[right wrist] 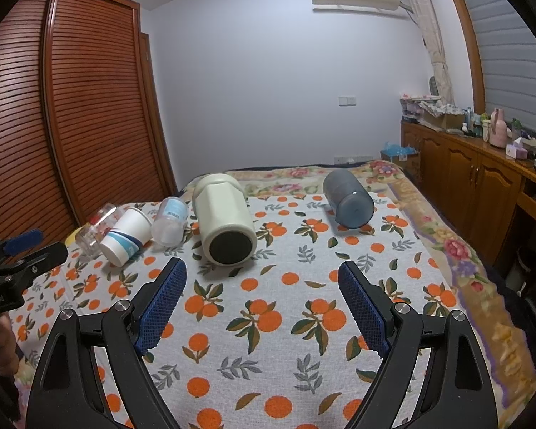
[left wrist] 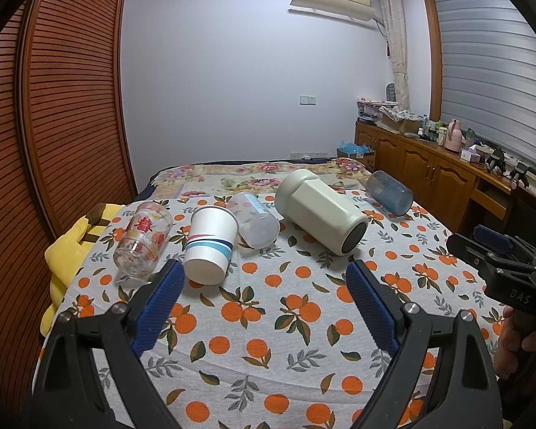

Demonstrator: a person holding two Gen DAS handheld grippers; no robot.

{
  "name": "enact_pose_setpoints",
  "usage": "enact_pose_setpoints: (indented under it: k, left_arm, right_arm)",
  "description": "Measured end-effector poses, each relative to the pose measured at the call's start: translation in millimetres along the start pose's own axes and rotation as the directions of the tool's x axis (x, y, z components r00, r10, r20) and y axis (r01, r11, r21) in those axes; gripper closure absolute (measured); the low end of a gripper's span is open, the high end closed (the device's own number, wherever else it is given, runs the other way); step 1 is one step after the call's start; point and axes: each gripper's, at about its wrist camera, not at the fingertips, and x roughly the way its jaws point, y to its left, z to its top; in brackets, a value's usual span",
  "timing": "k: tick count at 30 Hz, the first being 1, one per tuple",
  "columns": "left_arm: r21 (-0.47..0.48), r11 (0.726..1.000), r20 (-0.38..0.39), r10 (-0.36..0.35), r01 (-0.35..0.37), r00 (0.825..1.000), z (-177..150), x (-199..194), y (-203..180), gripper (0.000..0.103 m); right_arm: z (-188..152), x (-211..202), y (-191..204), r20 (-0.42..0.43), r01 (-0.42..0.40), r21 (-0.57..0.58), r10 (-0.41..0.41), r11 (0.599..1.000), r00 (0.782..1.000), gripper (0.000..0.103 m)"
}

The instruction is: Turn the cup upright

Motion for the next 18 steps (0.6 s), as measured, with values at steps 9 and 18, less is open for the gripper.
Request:
enact_pose_setpoints:
  k: [9,18]
  left_arm:
    - [0.007,1.000,0.005,-0.001,0.001,1.000,5.3,-3.7,-5.2,0.011]
    - [0.006,1.000,0.006,-0.004,0.004,1.000,4.9,-3.7,-5.0,0.011]
  right_arm:
    - [1.7,-0.5,0.0,0.003,0.002,-0.002,-0.002,1.000,1.000,0.014]
    - [5.1,-1.9,0.4,0.006,0.004,-0.004,-0.004,1.000,1.000,0.014]
